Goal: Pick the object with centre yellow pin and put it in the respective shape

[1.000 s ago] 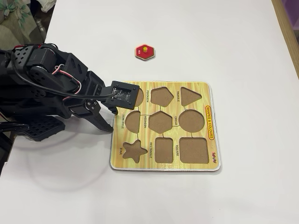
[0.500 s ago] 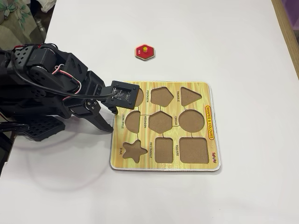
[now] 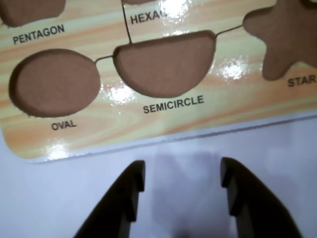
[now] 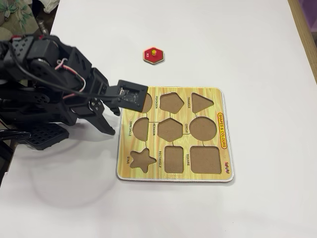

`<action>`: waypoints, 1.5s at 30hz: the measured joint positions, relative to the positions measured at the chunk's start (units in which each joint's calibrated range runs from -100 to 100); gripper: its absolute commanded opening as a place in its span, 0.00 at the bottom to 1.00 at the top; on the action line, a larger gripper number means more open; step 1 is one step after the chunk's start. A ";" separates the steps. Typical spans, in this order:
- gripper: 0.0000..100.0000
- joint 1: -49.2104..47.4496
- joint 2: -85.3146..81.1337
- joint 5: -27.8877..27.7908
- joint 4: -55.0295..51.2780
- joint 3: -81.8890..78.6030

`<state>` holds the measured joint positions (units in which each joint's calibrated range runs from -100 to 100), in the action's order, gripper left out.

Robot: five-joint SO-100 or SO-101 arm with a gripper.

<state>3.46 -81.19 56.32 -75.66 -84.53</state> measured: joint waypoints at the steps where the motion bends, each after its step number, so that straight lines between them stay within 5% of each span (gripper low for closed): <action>1: 0.18 -0.09 2.49 0.00 0.00 2.70; 10: 0.18 -0.37 21.82 -0.21 -1.80 26.17; 20: 0.18 -17.59 47.94 -0.42 -16.71 55.31; 30: 0.18 -33.58 61.08 -0.21 -17.40 64.93; 45: 0.18 -43.31 76.55 -0.21 -17.40 78.33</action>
<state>-39.85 -4.64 56.11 -93.06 -6.21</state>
